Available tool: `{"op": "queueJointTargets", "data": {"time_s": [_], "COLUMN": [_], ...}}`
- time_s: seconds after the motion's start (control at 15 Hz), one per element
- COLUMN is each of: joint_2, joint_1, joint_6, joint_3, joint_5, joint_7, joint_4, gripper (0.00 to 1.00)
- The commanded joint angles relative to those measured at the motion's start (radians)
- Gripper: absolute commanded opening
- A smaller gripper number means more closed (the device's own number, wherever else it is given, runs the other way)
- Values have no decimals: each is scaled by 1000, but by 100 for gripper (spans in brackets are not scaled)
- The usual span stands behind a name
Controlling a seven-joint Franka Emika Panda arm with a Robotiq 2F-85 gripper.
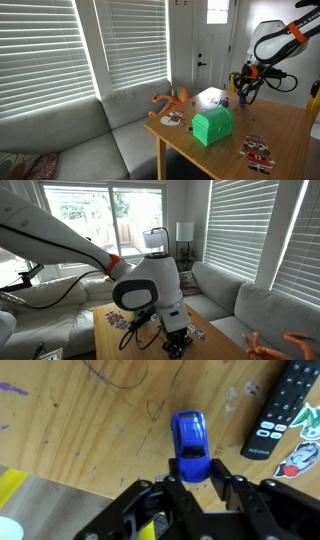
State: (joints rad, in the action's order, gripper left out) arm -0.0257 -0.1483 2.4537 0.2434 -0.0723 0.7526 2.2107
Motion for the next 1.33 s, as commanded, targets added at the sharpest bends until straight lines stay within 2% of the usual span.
{"op": "queueJointTargets", "data": {"time_s": [0.0, 0.13, 0.33, 0.47, 0.53, 0.73, 0.8, 0.93, 1.0, 1.27], "joint_2": [69, 73, 62, 34, 33, 32, 32, 25, 15, -7], "joint_1": [-9, -18, -36, -33, -33, -33, -33, -36, -44, -37], "joint_6": [151, 255, 351, 318, 322, 322, 322, 315, 288, 179], "joint_3": [-20, -22, -19, -24, -24, -24, -23, 5, 9, 7], "joint_5": [-143, -261, -452, -375, -377, -377, -377, -599, -663, -978], "joint_7": [108, 189, 333, 268, 269, 268, 268, 457, 487, 755], "joint_4": [106, 137, 157, 126, 129, 129, 129, 104, 64, -18], "gripper": [12, 12, 12, 12, 37, 37, 12, 12, 12, 12]}}
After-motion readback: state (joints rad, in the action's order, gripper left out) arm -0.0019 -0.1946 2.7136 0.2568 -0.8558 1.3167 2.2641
